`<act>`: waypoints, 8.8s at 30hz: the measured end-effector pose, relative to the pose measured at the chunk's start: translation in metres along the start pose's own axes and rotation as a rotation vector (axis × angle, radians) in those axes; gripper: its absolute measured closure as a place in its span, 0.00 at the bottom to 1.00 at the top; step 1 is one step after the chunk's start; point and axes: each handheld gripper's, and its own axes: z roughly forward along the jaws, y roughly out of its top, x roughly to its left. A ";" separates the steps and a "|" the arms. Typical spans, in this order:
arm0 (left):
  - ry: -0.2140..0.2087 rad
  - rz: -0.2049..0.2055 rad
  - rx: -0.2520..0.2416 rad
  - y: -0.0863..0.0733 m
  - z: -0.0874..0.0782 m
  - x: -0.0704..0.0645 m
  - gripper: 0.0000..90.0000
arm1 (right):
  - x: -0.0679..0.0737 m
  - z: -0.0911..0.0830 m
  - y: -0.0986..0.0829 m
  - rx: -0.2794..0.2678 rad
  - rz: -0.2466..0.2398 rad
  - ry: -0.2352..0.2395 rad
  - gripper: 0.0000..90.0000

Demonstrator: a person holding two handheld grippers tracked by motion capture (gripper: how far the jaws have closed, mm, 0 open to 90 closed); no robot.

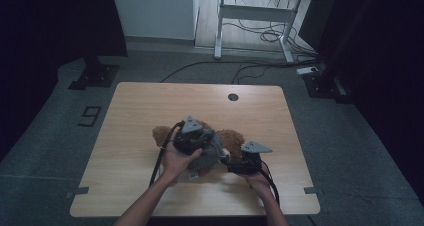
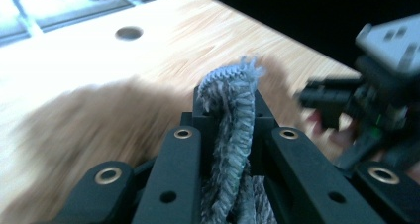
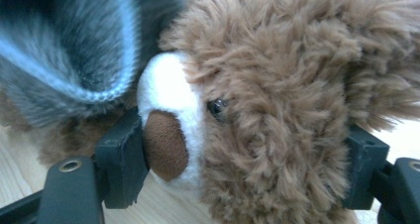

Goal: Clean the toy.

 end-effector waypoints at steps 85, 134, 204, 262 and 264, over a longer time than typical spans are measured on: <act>0.289 -0.032 0.132 -0.055 -0.031 0.077 0.89 | 0.006 -0.001 -0.005 -0.007 0.013 -0.056 0.28; 0.334 0.006 0.107 -0.057 -0.032 0.067 0.88 | 0.004 -0.001 -0.003 0.002 0.025 -0.050 0.28; 0.347 -0.238 0.246 -0.115 -0.063 0.131 0.88 | 0.004 0.001 -0.004 -0.014 0.040 -0.078 0.28; 0.320 0.085 0.195 0.003 0.029 0.039 0.87 | 0.003 0.005 -0.004 -0.023 0.054 -0.124 0.28; 0.301 0.071 0.179 0.006 0.024 0.039 0.88 | 0.003 0.005 -0.004 -0.024 0.056 -0.123 0.28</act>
